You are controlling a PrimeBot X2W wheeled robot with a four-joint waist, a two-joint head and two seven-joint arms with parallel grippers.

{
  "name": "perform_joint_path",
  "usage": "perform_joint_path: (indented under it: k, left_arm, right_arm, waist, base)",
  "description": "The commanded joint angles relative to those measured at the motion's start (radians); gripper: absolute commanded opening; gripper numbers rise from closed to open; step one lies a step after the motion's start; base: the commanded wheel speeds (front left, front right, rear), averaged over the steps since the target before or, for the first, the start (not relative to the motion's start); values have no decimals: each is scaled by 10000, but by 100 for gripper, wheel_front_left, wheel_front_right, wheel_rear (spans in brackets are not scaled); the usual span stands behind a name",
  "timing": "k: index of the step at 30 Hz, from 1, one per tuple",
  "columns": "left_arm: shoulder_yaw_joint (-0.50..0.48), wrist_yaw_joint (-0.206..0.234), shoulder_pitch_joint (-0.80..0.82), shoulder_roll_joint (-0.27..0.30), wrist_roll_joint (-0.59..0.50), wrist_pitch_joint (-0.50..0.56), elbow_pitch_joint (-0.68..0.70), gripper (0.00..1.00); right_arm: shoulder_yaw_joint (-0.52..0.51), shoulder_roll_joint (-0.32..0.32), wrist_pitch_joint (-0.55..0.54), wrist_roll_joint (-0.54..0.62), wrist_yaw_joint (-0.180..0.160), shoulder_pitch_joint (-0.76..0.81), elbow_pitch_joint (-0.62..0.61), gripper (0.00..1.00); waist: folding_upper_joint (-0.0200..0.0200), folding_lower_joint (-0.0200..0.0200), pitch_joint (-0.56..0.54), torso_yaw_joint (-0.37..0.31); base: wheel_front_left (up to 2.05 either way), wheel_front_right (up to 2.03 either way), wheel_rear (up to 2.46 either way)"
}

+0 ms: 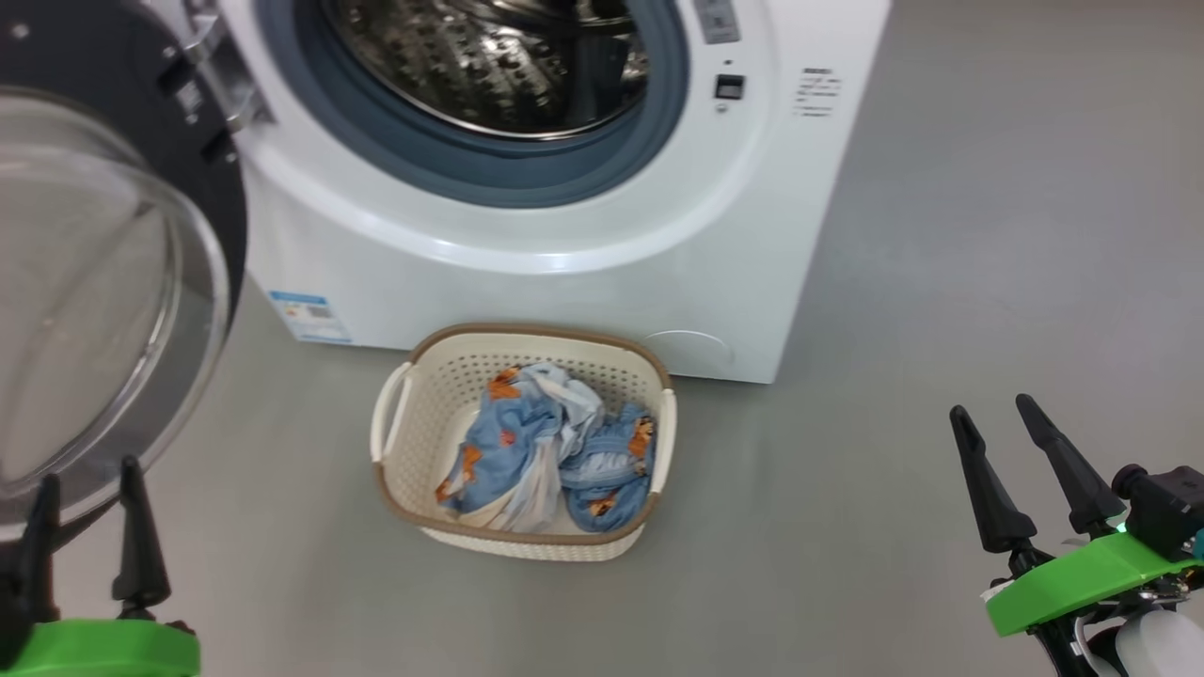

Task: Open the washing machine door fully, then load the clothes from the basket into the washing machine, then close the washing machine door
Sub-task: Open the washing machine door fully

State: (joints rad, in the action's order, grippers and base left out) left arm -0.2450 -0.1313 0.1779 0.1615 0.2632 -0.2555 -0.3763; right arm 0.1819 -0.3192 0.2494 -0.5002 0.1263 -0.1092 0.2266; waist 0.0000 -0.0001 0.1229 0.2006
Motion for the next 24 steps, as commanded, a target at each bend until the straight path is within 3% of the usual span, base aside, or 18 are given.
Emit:
perform_joint_path:
  k: [1, 15, 24]
  left_arm:
    - [-104, 7, 29, 330, 48, -63, 405, 100]
    - [728, 6, -340, 240, 70, -63, 768, 100]
    - [789, 6, -565, 98, -108, -63, 1025, 100]
  right_arm:
    - [23, -114, 124, 41, 44, 86, -284, 100]
    - [-219, 73, 124, 122, 44, 171, -380, 100]
    - [-302, 155, 124, 143, 44, 265, -415, 100]
  waist:
    - [0, 1, -80, -482]
    - [0, 1, -85, -2225]
    - [0, 1, -137, -2973]
  base:
    - [0, 0, 0]
    - [0, 0, 0]
    - [0, 0, 0]
